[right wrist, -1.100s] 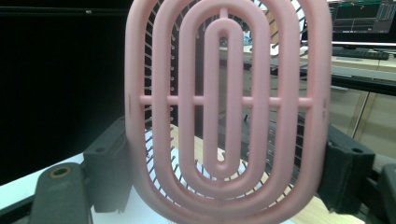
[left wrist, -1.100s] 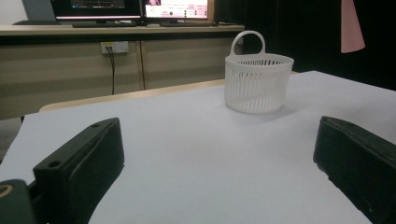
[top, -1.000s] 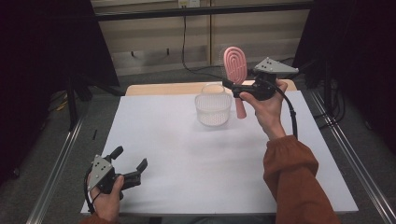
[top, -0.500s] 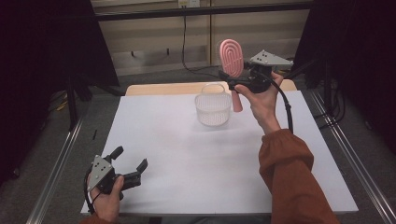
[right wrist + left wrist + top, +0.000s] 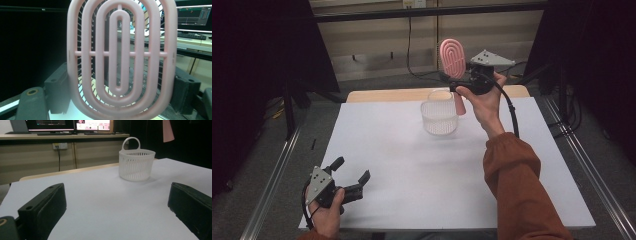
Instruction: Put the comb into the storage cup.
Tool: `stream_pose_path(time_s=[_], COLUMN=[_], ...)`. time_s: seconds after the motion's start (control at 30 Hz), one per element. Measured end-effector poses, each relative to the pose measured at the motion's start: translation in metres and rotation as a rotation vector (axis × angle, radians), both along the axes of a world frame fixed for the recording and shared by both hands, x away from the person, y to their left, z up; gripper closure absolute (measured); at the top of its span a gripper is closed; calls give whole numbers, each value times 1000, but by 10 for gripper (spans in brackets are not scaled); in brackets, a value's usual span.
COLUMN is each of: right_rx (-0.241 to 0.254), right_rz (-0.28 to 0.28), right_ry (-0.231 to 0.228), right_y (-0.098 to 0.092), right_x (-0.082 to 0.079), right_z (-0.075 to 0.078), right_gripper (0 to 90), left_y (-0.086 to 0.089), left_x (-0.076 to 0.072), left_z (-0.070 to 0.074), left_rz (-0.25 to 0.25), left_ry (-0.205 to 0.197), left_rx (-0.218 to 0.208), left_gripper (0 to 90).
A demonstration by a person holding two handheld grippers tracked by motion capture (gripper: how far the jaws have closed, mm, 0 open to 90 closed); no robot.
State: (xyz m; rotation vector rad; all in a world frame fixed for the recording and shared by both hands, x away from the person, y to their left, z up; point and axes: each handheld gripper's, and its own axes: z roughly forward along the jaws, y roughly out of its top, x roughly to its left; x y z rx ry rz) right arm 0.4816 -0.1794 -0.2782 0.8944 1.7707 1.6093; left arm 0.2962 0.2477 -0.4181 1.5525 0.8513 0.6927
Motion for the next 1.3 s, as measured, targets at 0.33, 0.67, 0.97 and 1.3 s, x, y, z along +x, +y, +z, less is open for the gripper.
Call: stream_pose_path(time_s=[0.33,0.67,0.97,1.3], right_rx=[12,4,6,-9], right_rz=[-6,-21,-29,-59], right_ry=[-11,3,4,8], right_y=[9,11,17,18], right_x=[14,28,36,42], right_z=[-4,-13,-21,-31], right_gripper=[193,193,193,192], left_y=[1,1,2,2], left_x=[1,1,1,1], left_z=[0,0,0,-1], left_rz=[-1,0,-1,-5], left_ry=[4,3,0,4], left_rx=[-3,3,3,11], left_gripper=[19,19,19,19])
